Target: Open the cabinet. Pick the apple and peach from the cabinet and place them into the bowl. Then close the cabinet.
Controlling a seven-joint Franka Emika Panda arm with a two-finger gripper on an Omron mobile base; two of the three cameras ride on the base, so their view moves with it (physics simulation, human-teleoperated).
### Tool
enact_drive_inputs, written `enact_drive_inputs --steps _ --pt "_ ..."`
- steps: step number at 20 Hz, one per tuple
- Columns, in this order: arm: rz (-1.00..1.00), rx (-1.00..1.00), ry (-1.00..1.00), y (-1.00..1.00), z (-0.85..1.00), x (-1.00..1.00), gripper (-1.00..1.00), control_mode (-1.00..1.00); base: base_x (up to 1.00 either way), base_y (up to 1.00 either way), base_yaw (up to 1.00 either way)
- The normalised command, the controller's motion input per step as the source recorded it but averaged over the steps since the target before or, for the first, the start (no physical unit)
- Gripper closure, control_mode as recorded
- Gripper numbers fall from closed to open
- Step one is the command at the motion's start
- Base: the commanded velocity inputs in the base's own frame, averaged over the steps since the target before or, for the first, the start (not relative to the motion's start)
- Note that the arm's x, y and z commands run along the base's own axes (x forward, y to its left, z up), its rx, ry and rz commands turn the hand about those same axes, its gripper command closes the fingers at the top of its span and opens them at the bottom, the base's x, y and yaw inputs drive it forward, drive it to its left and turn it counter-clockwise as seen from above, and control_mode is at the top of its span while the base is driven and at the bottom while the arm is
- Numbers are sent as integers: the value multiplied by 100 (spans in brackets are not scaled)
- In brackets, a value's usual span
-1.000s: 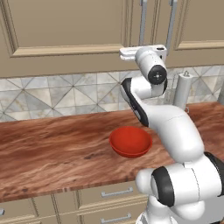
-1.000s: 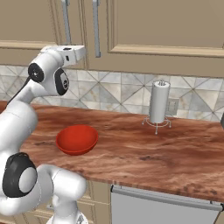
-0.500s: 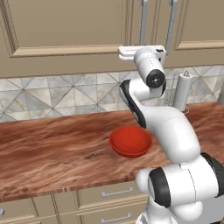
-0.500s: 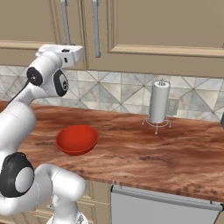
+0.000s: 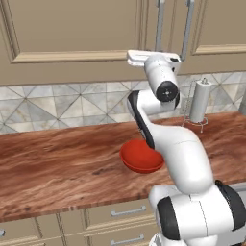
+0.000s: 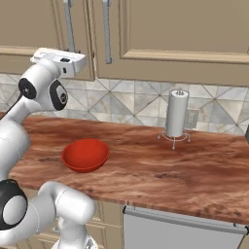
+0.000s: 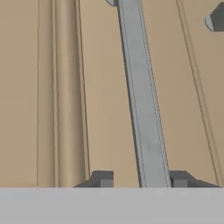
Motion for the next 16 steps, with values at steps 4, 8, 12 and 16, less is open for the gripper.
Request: enact_drive_inputs --steps 4,8,12,16 --pt "0 2 0 100 73 -88 100 -100 0 0 0" --pt "0 0 0 100 66 -78 100 -100 0 0 0" --pt "0 0 -2 100 36 -63 100 -100 0 0 0" --pt "0 -12 -13 96 -64 -47 100 -100 0 0 0"
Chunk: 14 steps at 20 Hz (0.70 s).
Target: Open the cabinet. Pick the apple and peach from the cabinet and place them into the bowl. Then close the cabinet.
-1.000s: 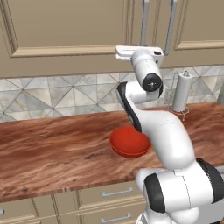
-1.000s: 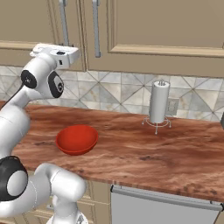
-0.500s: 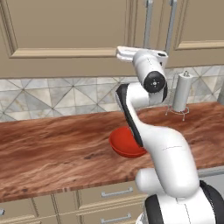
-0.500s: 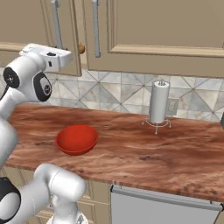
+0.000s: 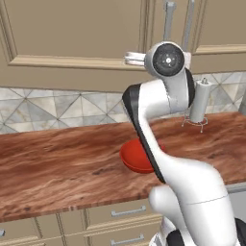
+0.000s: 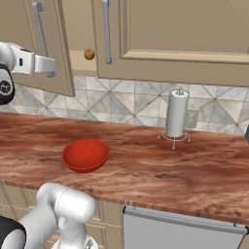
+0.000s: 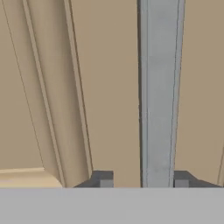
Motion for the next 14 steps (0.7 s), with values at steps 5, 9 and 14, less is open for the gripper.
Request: enact_drive_inputs --steps 5,9,14 --pt "2 -20 -19 94 -100 -74 100 -100 0 0 0" --pt "1 -4 -13 89 -93 -68 100 -100 0 0 0" --pt "-15 0 -2 100 -8 -28 100 -100 0 0 0"
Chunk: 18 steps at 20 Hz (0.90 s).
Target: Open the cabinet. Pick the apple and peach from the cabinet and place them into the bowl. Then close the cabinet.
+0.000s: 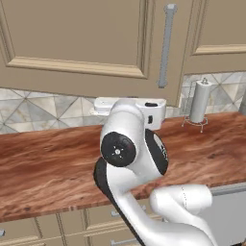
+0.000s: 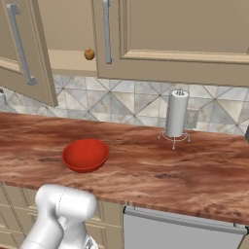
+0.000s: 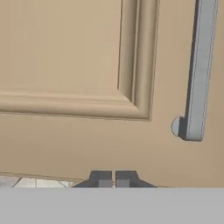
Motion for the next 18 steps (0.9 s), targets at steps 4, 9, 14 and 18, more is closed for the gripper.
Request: enact_drive_inputs --steps 4,9,14,18 --pt "-18 5 -11 36 43 -58 100 -100 0 0 0" --pt "-17 33 -7 -82 100 -84 -100 -100 0 0 0" --pt "-10 41 -3 -100 82 -59 -100 -100 0 0 0" --pt "11 41 -8 -100 29 -18 -100 -100 0 0 0"
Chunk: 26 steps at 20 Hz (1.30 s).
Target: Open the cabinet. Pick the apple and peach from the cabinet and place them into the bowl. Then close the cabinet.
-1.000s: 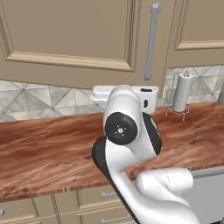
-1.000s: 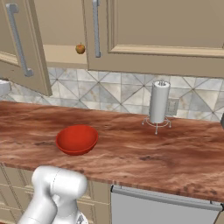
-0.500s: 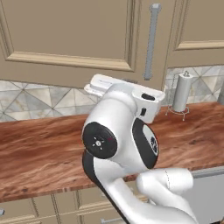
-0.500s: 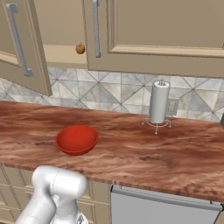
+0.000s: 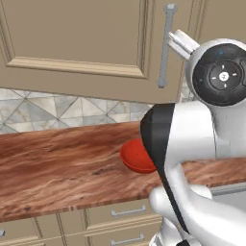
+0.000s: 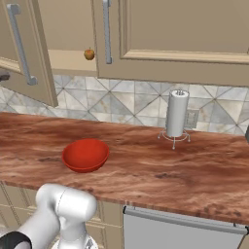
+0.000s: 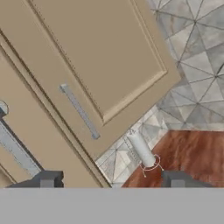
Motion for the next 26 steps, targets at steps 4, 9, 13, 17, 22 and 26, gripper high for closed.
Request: enact_drive_inputs --steps 4,9,13,17,22,26 --pt "32 32 -6 -100 -25 -19 -100 -100 0 0 0" --pt "43 27 -1 -100 -90 -27 -100 -100 0 0 0" --pt "41 30 0 -81 -55 22 -100 -100 0 0 0" --pt "34 25 0 -14 -47 73 -100 -100 0 0 0" --pt "19 12 0 37 -56 100 -100 -100 0 0 0" --pt "16 13 0 52 -41 100 -100 -100 0 0 0"
